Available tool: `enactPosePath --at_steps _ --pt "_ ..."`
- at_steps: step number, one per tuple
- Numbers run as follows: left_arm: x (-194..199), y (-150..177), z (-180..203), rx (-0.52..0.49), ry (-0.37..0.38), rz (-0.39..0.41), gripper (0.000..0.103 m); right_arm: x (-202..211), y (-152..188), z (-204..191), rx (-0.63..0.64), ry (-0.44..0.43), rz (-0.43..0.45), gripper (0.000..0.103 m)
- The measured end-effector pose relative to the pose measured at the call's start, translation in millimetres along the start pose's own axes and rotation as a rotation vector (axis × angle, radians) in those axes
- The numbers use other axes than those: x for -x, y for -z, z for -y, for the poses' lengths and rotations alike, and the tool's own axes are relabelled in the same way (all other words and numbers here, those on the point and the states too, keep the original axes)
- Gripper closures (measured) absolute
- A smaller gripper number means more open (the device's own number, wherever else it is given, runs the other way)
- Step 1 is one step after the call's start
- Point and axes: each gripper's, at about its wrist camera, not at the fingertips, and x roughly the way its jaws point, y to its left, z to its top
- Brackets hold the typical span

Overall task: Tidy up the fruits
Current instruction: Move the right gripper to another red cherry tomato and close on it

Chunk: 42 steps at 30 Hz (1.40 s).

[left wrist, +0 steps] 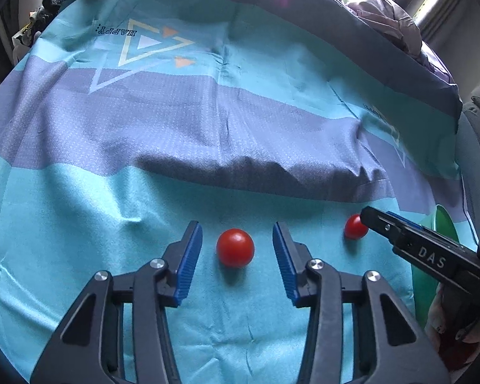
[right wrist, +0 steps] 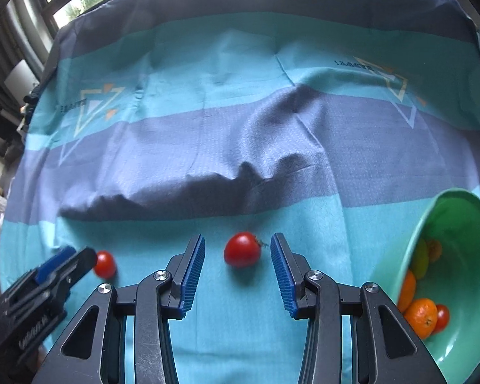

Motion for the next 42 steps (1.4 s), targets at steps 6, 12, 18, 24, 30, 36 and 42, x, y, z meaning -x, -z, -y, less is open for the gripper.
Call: enactPosePath --at_steps 6,12,18,24,30,36,42 --pt "-16.3 5.2 8.7 -0.048 -0.026 -0.053 0.061 -22.2 -3.8 7.0 -0.031 -0.006 -0.033 0.059" --pt "-21.6 7.0 9.4 -0.063 -0.053 -0.054 0.072 -34.4 -5.5 2.1 -0.003 0.014 -0.037 0.062" --pt "-21.5 7.3 8.4 -0.062 -0.067 -0.039 0.076 -37.7 -5.7 0.6 0.013 0.017 -0.029 0.071" --pt "-12.0 10.6 19.1 -0.091 -0.067 -0.018 0.076 -26.6 3.6 5.3 0.003 -0.007 -0.015 0.073" --pt "10.9 14.3 38.9 -0.134 -0.02 0.039 0.076 7.9 19.8 11.4 0.004 -0.057 0.039 0.081" --pt "12.3 19.7 40.3 -0.143 -0.031 0.034 0.076 5.6 18.1 12.1 0.02 -0.054 0.026 0.08" --pt "14.5 16.6 31.9 -0.109 -0.028 0.035 0.076 -0.5 23.6 4.0 0.047 -0.071 -0.019 0.062"
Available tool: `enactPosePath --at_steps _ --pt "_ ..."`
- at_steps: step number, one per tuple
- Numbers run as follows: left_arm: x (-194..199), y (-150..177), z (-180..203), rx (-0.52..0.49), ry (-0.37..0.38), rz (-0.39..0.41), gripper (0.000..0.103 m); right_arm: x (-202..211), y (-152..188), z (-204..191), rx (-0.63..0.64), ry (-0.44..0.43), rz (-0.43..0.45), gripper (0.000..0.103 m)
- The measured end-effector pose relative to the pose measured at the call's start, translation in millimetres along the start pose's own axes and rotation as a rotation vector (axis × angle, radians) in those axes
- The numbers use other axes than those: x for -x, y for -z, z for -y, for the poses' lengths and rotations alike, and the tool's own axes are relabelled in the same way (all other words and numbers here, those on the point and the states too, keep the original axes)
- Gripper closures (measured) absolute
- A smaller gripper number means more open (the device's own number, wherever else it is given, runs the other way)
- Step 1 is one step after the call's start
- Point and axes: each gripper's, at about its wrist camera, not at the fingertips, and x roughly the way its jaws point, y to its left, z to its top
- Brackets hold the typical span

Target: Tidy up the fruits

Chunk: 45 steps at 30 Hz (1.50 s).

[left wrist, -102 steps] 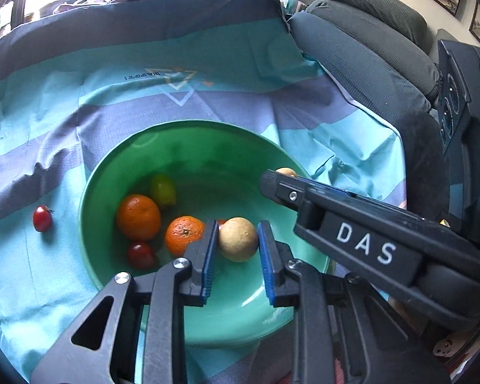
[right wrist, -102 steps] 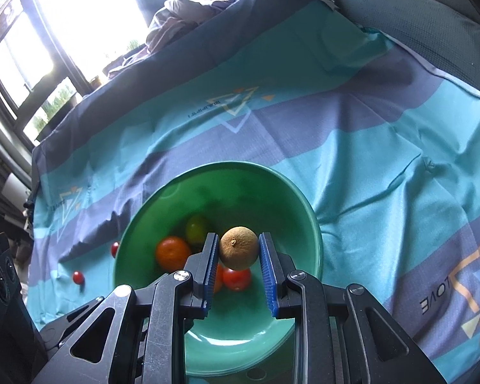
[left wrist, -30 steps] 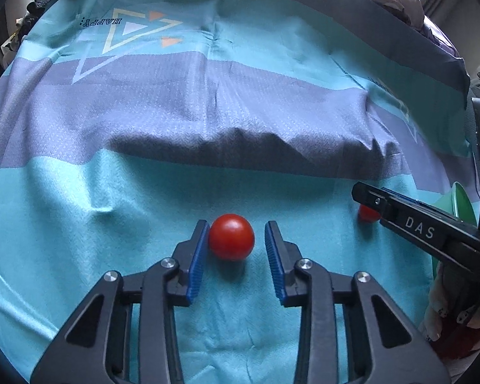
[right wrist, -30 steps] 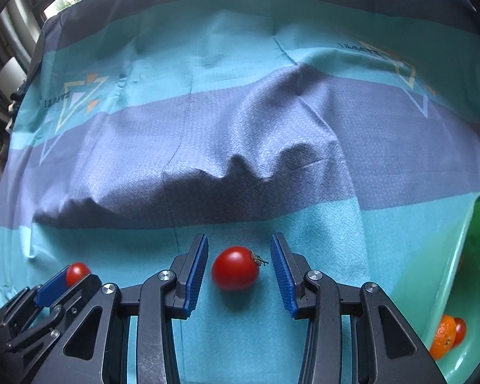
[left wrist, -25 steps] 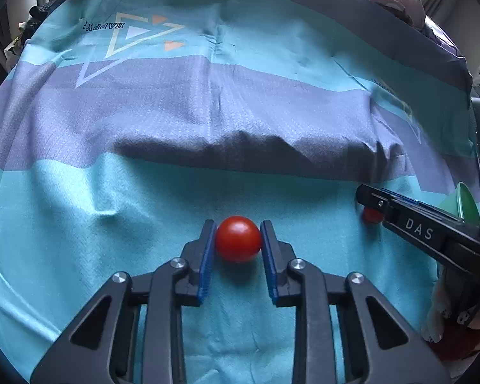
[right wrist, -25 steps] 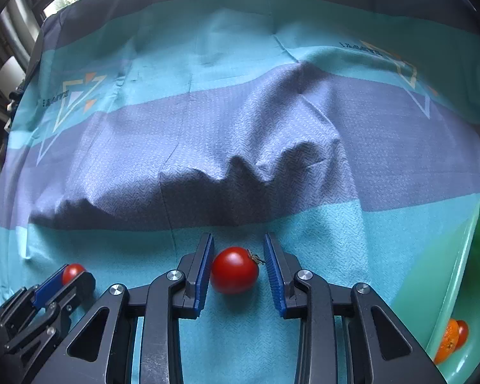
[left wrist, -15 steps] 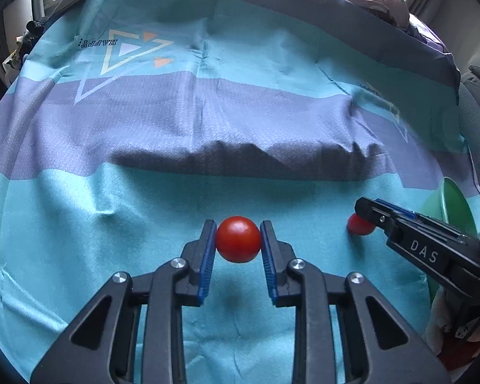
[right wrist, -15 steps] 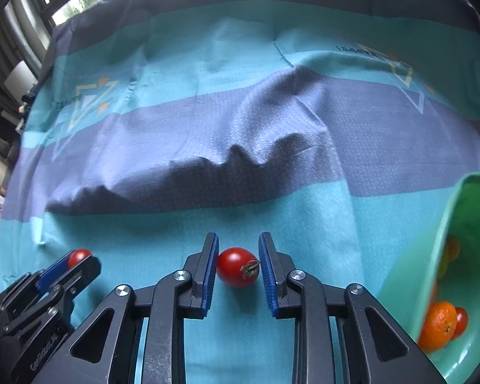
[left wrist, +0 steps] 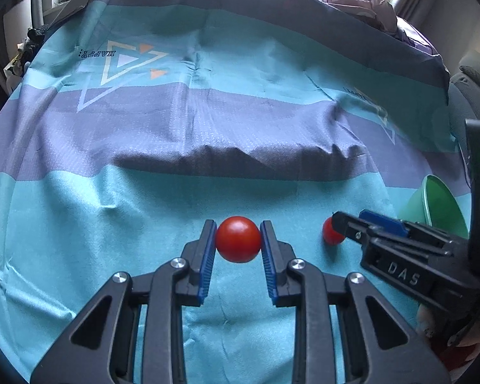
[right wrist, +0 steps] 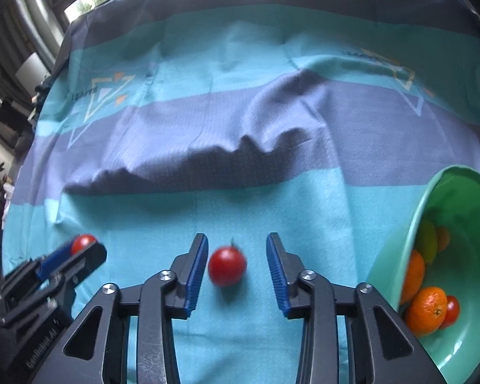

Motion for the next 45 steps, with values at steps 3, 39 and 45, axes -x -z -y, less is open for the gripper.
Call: enactPosePath --at_steps 3,39,45 --pt "3.9 0.5 0.6 0.0 -0.003 0.01 0.076 -10.9 2.7 -5.8 0.012 -0.016 -0.019 0.062" --pt "63.4 7.3 33.8 -0.086 0.075 0.154 0.076 64.0 24.4 13.2 0.013 -0.028 0.2 0.09" --pt "63.8 1.6 16.3 -0.027 0.049 0.158 0.076 30.1 -4.5 10.7 -0.053 -0.1 0.112 0.051"
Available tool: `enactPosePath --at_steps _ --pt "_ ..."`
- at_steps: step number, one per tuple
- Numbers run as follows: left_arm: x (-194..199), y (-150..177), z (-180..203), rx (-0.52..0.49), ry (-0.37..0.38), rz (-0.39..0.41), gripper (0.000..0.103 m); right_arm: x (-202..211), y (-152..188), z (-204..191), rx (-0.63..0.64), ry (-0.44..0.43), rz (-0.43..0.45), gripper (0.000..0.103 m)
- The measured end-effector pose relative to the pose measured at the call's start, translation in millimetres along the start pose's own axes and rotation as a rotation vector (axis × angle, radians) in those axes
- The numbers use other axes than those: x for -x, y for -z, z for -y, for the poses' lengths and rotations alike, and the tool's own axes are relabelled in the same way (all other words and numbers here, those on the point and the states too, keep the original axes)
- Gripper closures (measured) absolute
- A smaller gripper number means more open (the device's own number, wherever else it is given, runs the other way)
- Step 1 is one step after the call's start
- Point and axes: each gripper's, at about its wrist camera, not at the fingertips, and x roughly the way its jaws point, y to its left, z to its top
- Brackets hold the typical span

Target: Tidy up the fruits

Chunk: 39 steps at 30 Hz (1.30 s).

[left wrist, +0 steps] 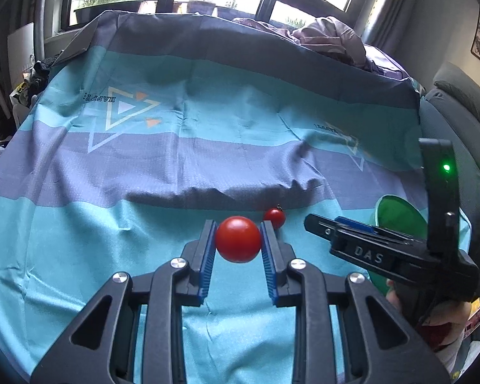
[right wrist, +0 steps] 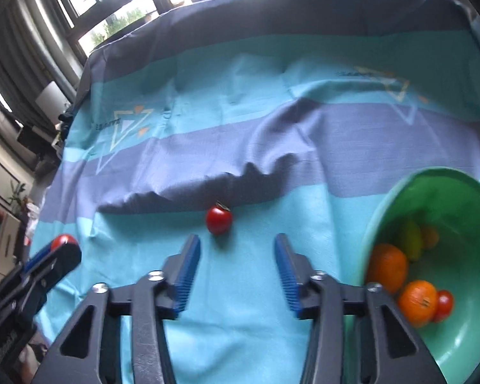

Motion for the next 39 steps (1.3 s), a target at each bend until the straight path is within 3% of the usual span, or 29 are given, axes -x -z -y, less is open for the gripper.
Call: enactPosePath --at_steps 4,7,10,12,14,17,22,25,27,30,39 --pt "-2.3 -1.1 -6.7 0.022 0.004 -0.011 0.076 -42.8 -11.7 -17.5 -0.006 -0.022 -0.079 0.051" --pt "-3.0 -0.2 -7.1 0.017 0.011 -0.019 0.076 -74.0 -12.6 -28.3 0.044 0.105 -0.132 0.051" --pt "-2.3 0.1 -5.0 0.01 0.011 -0.017 0.076 -81.1 -10.4 -26.9 0.054 0.189 -0.082 0.064" --pt "-1.3 0.1 -1.7 0.002 0.018 -0.013 0.076 -79.8 -9.4 -26.6 0.062 0.198 -0.075 0.073" --pt "1.0 0.5 4.5 -0.009 0.028 -0.009 0.076 -76.1 -8.1 -23.8 0.057 0.177 -0.074 0.073" --pt "9.0 2.0 19.8 -0.045 0.046 0.016 0.076 -52.5 -4.1 -13.6 0.021 0.118 -0.04 0.073" --pt "23.5 2.4 65.8 -0.123 0.111 0.066 0.076 41.8 7.7 12.8 -0.028 0.01 0.11 0.073" --pt "20.5 6.3 105.4 -0.184 0.171 0.06 0.076 92.8 23.3 39.3 -0.066 0.016 0.199 0.073" --pt "14.0 8.8 129.1 -0.212 0.2 0.043 0.076 111.8 33.2 60.3 -0.096 0.072 0.23 0.073" --pt "0.9 12.6 160.1 -0.238 0.234 0.023 0.075 119.6 40.2 91.6 -0.129 0.182 0.249 0.073" --pt "-52.9 30.1 214.5 -0.291 0.249 -0.1 0.076 109.1 50.1 158.1 -0.265 0.207 0.181 0.073"
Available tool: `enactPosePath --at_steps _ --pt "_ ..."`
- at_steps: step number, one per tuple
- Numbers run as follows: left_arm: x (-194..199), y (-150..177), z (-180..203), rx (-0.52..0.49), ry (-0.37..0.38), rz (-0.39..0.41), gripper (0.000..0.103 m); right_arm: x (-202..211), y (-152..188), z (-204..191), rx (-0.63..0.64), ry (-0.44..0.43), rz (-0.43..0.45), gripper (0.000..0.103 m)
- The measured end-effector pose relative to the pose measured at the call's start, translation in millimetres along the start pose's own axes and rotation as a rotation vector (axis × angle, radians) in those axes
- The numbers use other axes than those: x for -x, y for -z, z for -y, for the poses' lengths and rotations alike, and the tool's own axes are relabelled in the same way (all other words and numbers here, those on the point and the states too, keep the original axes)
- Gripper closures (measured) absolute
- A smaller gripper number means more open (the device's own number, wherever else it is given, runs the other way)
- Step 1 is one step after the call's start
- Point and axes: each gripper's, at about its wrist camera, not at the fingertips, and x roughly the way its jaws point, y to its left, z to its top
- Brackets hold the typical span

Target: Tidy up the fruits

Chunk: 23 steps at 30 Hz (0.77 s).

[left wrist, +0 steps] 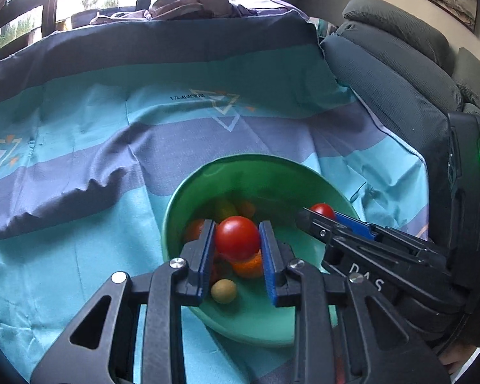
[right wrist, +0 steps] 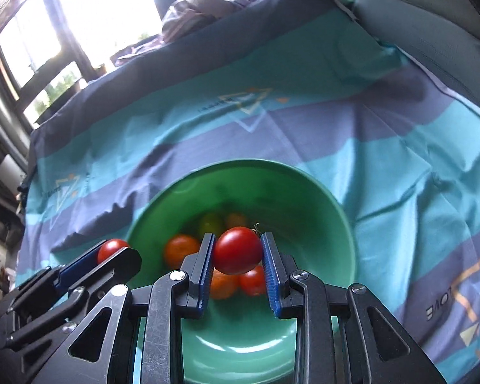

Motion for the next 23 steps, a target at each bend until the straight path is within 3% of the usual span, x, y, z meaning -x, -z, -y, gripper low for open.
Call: enactPosePath --at_steps 4,9,12,17,23 --pt "-13.8 0.0 0.8 0.018 -0.008 -0.031 0.073 0.0 2.1 14.1 -0.032 0.001 -0.01 0.073" --pt "-12.2 -1.8 -3.8 0.048 -0.04 -0.043 0.043 5.8 2.5 22.0 -0.062 0.028 0.009 0.065" --pt "-7.0 -2.3 -6.0 0.056 -0.033 -0.042 0.037 10.5 2.4 25.4 -0.075 0.032 0.026 0.054" --pt "3.6 0.1 -2.5 0.024 -0.093 -0.012 0.036 18.5 2.2 21.2 -0.067 0.031 0.05 0.053" --pt "11.0 -0.4 -7.9 0.037 -0.053 -0.002 0.036 26.3 2.1 16.3 -0.05 0.037 0.073 0.053"
